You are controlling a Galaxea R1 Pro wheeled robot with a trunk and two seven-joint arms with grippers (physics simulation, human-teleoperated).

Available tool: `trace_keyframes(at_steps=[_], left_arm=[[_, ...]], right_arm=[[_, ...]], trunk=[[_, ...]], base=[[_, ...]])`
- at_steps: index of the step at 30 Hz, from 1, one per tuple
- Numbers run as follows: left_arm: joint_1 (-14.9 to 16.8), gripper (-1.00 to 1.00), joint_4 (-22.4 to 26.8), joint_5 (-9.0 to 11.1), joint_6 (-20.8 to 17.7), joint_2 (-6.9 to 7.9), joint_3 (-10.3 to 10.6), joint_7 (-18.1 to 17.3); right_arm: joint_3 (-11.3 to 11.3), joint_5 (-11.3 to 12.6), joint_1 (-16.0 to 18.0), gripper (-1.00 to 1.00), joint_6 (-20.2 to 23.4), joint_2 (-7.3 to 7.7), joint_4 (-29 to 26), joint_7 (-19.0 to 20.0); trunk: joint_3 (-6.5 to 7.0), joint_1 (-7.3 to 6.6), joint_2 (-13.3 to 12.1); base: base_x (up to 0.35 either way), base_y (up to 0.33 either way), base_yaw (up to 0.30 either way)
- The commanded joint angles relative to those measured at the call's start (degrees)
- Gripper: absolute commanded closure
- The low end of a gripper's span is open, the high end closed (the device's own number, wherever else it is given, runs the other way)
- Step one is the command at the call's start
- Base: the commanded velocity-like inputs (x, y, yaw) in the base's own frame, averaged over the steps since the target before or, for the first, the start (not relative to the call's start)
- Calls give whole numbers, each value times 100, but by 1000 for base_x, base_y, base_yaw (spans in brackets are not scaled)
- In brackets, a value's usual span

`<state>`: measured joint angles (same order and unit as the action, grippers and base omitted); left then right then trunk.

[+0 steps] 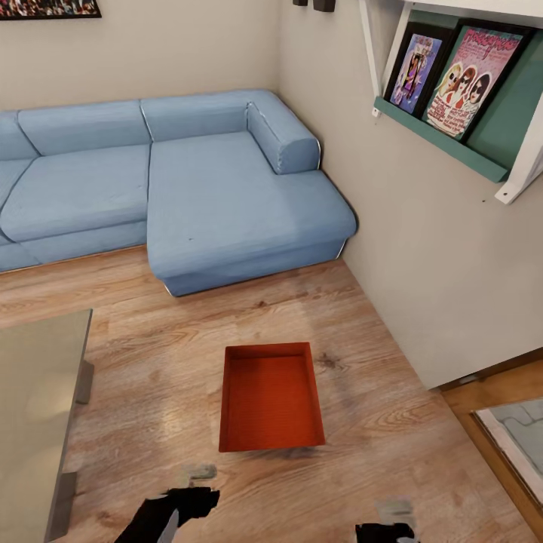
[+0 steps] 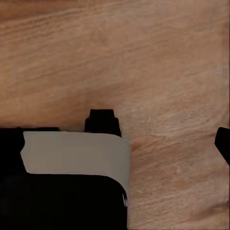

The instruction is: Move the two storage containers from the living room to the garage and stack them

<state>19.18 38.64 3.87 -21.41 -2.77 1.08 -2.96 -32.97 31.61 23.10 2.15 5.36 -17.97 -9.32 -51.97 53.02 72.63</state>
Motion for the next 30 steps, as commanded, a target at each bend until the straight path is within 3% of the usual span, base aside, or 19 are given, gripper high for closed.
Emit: trace_keyframes(at_steps=[1,2,4,7,9,14,17,23,26,30], left_arm=[[84,-100,48,23,-354,-95,4,8],[126,-100,64,22,-451,-115,5,9],[646,-100,117,24,-810,-205,6,14],[1050,-100,124,26,-851,-220,6,14],[1302,-100,113,32,-855,-223,4,14],[1563,-100,50,36,-822,-224,6,14],[1683,-100,-46,62,-548,-224,4,14],[2015,-100,-740,35,-247,-262,5,14],[2083,-100,-877,29,-220,-257,6,14],[2107,-100,-868,26,-199,-240,6,14]], right_arm=[[-45,54,220,-100,34,5,-18,-138],[-44,54,288,-100,37,4,-19,-158],[-43,61,812,-100,52,-5,-16,-261],[-43,66,1220,-100,53,-31,14,-487],[-43,71,1526,-100,44,-141,66,-672],[-43,68,1778,-100,11,-356,91,-836],[-43,65,1905,-100,-16,-474,98,-945],[-43,65,2037,-100,-32,-633,121,-1012],[-44,65,2087,-100,-37,-773,126,-1017],[-46,65,2104,-100,-42,-847,127,-1018]], trunk=[[-4,0,2],[-4,0,2],[-4,0,2],[-4,0,2],[-4,0,2],[-4,0,2],[-4,0,2],[-4,0,2],[-4,0,2],[-4,0,2]], base=[[0,0,0],[0,0,0],[0,0,0],[0,0,0],[0,0,0],[0,0,0],[0,0,0],[0,0,0],[0,0,0],[0,0,0]])
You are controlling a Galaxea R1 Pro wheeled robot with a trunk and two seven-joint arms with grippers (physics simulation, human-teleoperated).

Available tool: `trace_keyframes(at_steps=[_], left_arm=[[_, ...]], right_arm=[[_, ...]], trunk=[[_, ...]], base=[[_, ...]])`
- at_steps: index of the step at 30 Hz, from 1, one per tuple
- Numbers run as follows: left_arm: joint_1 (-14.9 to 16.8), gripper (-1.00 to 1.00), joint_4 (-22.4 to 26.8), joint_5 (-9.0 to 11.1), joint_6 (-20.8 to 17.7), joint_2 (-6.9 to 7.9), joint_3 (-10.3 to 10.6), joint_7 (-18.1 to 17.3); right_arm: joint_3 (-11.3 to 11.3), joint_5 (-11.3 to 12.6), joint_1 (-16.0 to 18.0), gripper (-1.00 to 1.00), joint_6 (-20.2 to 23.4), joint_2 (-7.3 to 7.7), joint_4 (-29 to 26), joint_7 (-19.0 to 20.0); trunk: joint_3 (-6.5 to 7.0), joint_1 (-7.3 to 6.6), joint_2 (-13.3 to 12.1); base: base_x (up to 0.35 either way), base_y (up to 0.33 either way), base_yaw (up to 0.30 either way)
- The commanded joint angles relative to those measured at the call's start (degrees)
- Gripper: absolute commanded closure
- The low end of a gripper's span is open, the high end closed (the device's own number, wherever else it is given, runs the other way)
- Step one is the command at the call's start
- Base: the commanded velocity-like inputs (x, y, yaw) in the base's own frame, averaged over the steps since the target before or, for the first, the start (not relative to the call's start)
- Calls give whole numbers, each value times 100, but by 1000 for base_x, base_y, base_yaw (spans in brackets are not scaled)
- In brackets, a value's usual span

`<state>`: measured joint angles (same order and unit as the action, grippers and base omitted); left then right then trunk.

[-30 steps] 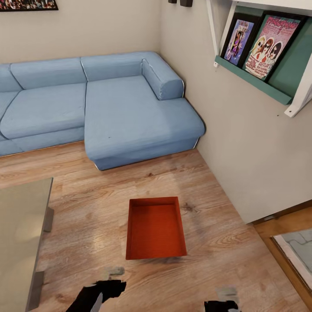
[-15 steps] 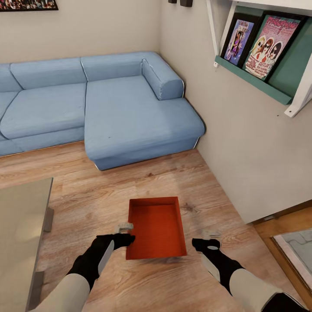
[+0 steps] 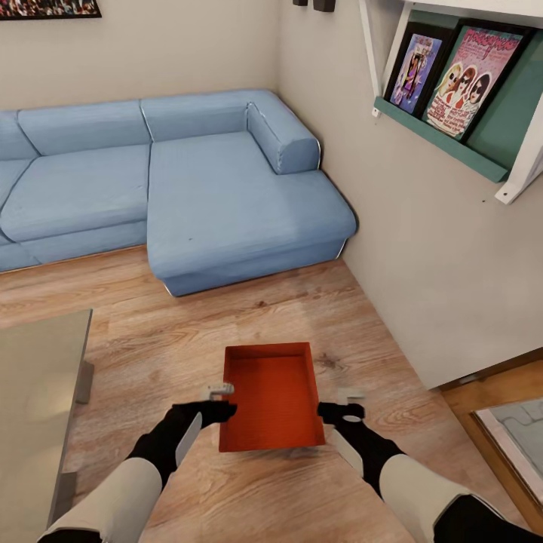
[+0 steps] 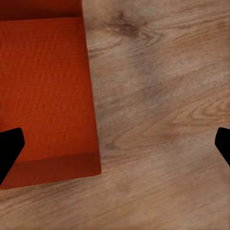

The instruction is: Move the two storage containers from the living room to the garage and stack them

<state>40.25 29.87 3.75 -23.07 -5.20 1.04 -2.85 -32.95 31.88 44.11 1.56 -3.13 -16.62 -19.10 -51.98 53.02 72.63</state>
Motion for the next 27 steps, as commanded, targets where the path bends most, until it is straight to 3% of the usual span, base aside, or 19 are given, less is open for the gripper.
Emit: trace_keyframes(at_steps=[1,7,9,12,27], left_arm=[[4,-100,19,38,-29,5,11,3],[9,-100,52,31,-66,-13,4,37],[9,-100,49,53,-86,-32,-3,470],[9,-100,45,75,-93,-48,-7,793],[9,-100,58,90,-40,-56,-6,786]], right_arm=[[-47,32,6,-100,19,-11,-8,-41],[-53,14,10,-100,77,-18,-14,-41],[-59,7,10,-100,91,-8,-16,-35],[-71,-20,10,-100,223,-10,-22,-19],[-110,-57,10,-100,415,-24,-130,-16]], trunk=[[-3,0,2],[-3,0,2],[-3,0,2],[-3,0,2],[-3,0,2]], base=[[0,0,0],[0,0,0],[0,0,0],[0,0,0],[0,0,0]])
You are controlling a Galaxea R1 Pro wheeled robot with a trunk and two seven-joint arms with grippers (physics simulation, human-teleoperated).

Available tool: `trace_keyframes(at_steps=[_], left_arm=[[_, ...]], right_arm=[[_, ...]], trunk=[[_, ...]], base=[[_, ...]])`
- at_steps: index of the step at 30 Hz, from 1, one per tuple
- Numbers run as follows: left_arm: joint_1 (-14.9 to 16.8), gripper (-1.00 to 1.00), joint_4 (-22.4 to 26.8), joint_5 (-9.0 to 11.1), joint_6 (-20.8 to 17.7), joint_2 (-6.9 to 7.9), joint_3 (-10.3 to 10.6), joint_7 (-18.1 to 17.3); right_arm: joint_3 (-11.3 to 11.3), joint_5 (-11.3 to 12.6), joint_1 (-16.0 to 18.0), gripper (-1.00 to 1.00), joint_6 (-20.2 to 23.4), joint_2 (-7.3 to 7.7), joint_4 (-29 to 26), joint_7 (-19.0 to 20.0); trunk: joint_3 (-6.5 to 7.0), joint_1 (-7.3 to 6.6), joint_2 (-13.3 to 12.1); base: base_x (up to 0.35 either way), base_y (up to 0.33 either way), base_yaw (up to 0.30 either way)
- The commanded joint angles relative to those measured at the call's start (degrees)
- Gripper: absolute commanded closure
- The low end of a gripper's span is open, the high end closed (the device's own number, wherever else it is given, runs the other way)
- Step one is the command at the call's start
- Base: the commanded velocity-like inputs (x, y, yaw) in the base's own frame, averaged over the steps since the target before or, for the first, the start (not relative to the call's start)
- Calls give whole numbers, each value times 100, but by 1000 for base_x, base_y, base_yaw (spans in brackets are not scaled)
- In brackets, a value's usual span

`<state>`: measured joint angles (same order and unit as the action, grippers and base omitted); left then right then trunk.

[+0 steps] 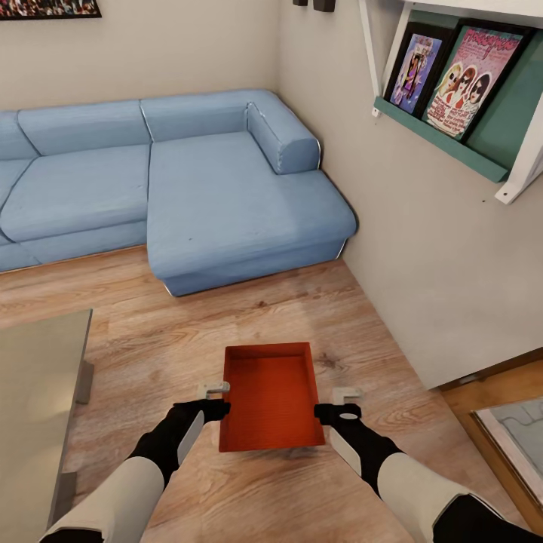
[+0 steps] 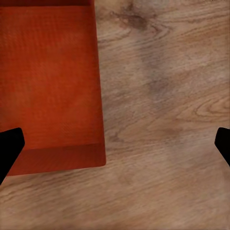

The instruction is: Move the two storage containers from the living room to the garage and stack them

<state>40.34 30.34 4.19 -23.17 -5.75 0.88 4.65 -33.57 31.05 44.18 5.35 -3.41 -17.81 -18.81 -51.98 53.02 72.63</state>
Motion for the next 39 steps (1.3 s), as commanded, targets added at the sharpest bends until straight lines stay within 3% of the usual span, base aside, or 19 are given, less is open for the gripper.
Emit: trace_keyframes(at_steps=[1,8,38,39], left_arm=[[0,-100,11,45,-30,1,9,38],[0,-100,4,58,-30,11,8,51],[0,-100,14,55,-5,4,8,19],[0,-100,20,55,-4,4,12,19]], right_arm=[[-49,25,3,-100,36,5,-12,-48],[-45,32,3,-100,39,33,-12,-35],[-49,23,3,-100,10,19,-12,-34],[-55,-418,3,-100,-10,-40,-14,-61]], trunk=[[-3,0,2],[-3,0,2],[-542,659,1206],[-560,681,1246]], base=[[0,0,0],[0,0,0],[0,0,0],[0,0,0]])
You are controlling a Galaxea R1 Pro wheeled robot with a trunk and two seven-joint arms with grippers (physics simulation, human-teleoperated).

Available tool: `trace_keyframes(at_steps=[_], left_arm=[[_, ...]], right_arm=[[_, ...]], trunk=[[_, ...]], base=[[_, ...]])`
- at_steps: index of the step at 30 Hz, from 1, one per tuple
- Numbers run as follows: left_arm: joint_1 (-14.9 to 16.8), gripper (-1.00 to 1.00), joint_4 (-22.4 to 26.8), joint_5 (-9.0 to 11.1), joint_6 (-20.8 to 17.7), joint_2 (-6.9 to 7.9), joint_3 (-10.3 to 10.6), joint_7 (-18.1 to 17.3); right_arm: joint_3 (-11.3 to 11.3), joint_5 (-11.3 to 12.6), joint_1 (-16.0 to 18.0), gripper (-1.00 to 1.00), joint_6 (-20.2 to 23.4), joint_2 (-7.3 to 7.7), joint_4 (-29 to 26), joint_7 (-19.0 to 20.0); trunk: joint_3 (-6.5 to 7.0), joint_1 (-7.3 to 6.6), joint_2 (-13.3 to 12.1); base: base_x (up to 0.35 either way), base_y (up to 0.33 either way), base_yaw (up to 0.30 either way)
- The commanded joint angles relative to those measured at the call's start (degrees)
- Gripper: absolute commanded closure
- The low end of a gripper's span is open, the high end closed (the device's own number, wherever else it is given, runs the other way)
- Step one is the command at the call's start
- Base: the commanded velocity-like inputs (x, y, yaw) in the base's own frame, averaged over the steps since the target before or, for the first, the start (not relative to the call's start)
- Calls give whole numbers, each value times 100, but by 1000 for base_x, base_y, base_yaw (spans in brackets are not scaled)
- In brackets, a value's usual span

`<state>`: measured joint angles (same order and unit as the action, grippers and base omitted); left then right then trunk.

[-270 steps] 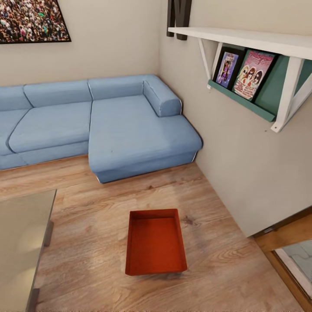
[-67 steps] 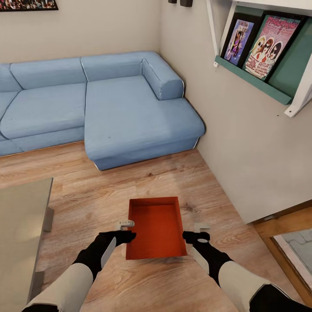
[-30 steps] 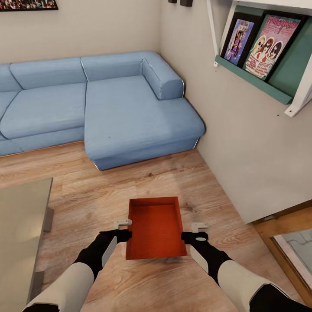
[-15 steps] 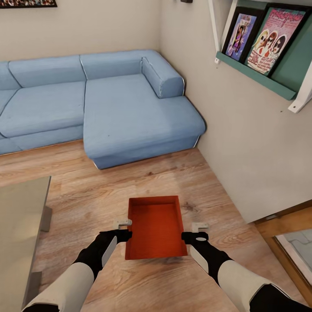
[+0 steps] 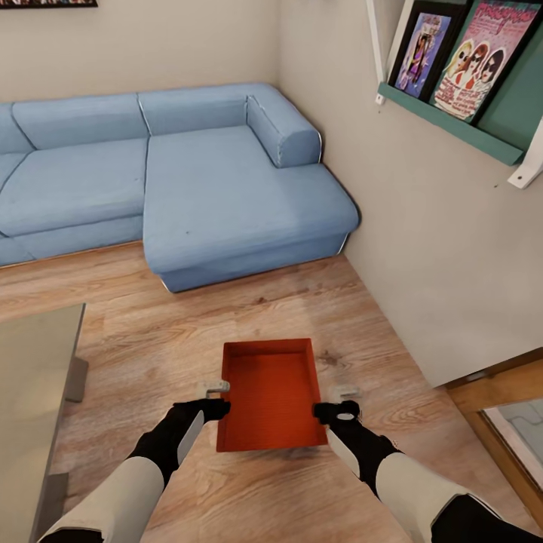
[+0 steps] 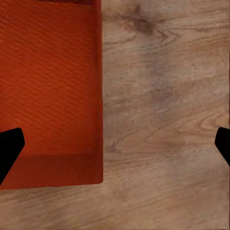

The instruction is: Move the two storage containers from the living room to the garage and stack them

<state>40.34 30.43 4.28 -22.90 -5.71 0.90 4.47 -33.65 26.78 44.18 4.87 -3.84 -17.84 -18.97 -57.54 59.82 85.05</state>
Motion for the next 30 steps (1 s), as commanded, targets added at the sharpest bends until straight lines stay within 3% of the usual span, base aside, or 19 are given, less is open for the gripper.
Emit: trace_keyframes(at_steps=[1,4,10,23,30], left_arm=[[0,-100,28,46,-30,0,13,37],[0,-100,214,53,-55,4,14,38],[0,-100,274,55,-63,13,11,37],[0,-100,286,43,-61,9,15,44],[0,-100,296,29,-50,9,9,52]], right_arm=[[-42,-130,3,-100,33,-25,-14,-49],[-36,-252,29,-100,25,-51,-17,-53],[-28,-260,141,-100,24,-148,3,-54],[-11,-235,153,-100,-95,-183,95,-46],[-6,-233,153,-100,-100,-187,96,-45]], trunk=[[-22,22,43],[-76,88,164],[-183,220,404],[-417,506,926],[-453,549,1006]], base=[[0,0,0],[0,0,0],[0,0,0],[0,0,0],[0,0,0]])
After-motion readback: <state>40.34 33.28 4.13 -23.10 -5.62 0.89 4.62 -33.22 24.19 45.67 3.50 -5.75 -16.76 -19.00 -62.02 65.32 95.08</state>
